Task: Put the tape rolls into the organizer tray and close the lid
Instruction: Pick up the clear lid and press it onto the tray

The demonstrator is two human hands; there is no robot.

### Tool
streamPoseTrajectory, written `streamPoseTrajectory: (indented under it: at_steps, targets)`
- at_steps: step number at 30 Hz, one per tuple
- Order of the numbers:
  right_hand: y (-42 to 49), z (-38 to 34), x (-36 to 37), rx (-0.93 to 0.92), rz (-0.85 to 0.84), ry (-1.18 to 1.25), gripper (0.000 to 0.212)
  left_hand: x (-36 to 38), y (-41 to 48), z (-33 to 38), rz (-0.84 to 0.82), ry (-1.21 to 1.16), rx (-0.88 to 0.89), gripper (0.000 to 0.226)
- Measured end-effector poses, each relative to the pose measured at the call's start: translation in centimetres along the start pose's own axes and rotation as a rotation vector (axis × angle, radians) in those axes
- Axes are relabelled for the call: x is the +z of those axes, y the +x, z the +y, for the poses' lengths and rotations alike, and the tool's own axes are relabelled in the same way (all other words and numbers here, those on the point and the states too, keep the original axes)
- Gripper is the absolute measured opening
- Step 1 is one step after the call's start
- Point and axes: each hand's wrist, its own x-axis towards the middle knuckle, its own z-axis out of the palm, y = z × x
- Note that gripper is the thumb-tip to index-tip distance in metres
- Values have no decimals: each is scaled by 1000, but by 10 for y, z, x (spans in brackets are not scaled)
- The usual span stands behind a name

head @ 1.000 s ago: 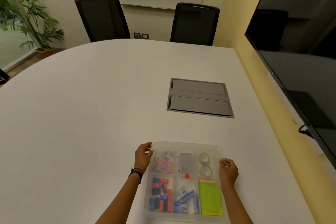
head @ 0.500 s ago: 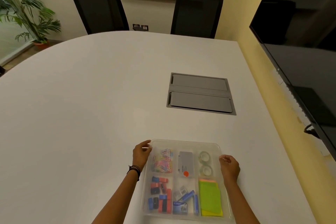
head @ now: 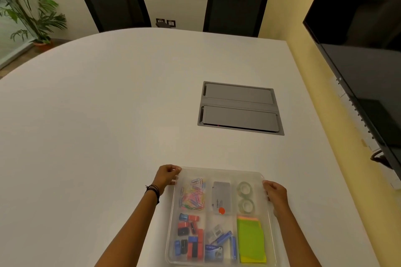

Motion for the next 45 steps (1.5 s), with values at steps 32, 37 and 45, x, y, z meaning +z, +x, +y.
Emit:
streamPoseTrajectory:
  at_steps: [32,37,45]
  targets:
    - [21,-17,14,96,-229,-7,30,16,23,9,47,157,155,20]
    - [15,-11,22,-34,-21,-30,24,38,21,11,65,494,487,30]
    - [8,-2,33,-273,-115,-170,27,63,18,-13,-122,1071,799,43]
